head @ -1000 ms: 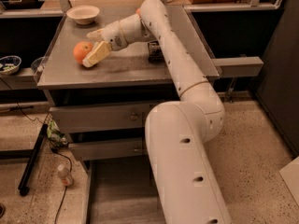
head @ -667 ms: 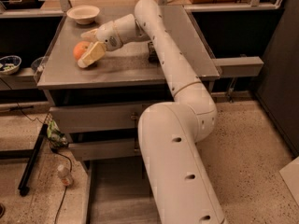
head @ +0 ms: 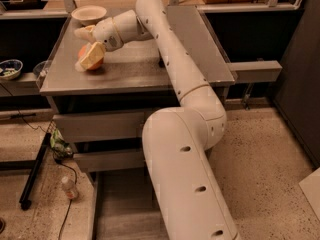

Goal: Place orange into bottom drawer

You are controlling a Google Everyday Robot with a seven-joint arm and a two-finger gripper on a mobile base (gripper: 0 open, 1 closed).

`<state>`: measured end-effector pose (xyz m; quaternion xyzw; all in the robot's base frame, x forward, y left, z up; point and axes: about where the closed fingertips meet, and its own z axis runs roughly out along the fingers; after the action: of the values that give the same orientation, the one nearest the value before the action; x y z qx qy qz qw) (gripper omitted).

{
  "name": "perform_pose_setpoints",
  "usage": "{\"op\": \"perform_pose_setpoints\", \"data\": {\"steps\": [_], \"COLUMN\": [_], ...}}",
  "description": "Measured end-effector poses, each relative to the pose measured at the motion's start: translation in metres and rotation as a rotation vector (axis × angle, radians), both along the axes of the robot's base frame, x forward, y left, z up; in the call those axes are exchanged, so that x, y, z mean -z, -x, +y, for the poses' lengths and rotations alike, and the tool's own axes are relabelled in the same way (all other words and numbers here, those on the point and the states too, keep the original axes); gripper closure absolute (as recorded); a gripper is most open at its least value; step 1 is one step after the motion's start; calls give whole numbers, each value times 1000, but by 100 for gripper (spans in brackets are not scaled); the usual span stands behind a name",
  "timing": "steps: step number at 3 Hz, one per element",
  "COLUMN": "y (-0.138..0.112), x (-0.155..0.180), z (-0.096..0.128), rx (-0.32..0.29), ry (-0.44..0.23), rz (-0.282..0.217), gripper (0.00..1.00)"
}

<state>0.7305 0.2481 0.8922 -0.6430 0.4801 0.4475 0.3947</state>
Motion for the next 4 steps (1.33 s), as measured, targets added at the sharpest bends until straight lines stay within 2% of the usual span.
{"op": "perform_pose_setpoints", "data": {"steps": [1, 2, 4], "y": [-1, -7, 0], "x": [0, 7, 21], "z": [-2, -11, 9], "rx": [3, 16, -32], "ry": [10, 52, 29], "rz": [5, 33, 47], "gripper": [0, 0, 0]}}
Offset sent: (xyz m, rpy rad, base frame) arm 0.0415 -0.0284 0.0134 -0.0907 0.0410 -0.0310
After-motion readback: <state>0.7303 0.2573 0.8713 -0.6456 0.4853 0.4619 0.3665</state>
